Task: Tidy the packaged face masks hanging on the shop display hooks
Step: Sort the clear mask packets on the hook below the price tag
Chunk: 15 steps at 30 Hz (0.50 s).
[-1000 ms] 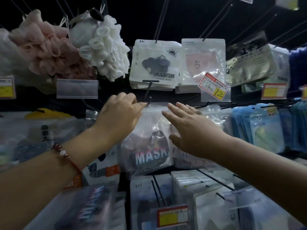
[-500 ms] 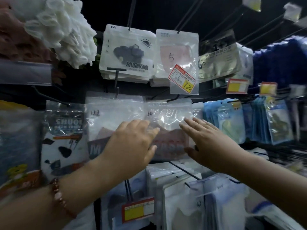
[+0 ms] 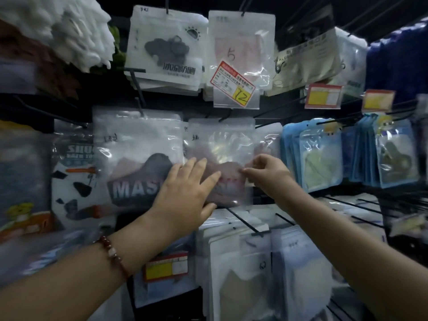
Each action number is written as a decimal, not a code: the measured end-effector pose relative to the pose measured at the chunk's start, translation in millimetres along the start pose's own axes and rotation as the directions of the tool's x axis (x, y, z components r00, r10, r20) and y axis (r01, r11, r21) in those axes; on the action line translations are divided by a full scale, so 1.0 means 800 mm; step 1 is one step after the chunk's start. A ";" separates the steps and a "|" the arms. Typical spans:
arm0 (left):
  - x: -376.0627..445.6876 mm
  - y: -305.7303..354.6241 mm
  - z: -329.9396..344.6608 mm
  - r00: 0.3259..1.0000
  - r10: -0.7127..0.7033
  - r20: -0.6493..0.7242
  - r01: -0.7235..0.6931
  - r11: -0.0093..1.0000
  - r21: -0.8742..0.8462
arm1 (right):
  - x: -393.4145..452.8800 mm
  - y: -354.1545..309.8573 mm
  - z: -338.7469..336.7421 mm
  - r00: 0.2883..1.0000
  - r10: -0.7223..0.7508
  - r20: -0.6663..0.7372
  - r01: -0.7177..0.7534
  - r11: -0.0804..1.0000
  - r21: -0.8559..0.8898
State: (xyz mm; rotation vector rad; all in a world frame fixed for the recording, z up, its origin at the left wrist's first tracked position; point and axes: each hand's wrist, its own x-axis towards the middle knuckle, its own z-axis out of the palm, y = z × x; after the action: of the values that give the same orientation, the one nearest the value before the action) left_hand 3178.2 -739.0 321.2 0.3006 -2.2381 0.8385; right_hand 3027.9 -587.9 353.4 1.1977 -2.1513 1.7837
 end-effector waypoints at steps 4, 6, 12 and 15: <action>-0.002 0.007 0.011 0.999 -0.046 0.003 0.045 0.998 0.036 | 0.002 0.006 -0.007 0.998 -0.039 0.041 0.034 0.993 0.117; -0.002 0.010 0.011 0.999 -0.039 -0.019 0.039 0.998 0.038 | -0.002 0.004 -0.017 0.995 -0.093 0.040 0.087 0.987 0.135; -0.001 0.030 -0.002 0.990 0.025 -0.136 -0.035 0.997 -0.074 | -0.006 -0.006 -0.050 0.985 -0.158 0.071 0.143 0.973 0.182; -0.005 0.038 -0.011 0.977 0.038 -0.210 -0.065 0.990 -0.123 | -0.004 -0.014 -0.059 0.987 -0.128 0.096 0.104 0.970 0.222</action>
State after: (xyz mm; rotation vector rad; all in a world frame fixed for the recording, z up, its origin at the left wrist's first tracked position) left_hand 3172.4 -710.0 308.2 0.0892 -2.1004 0.7136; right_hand 3018.7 -545.5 375.0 1.4694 -1.9326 1.9845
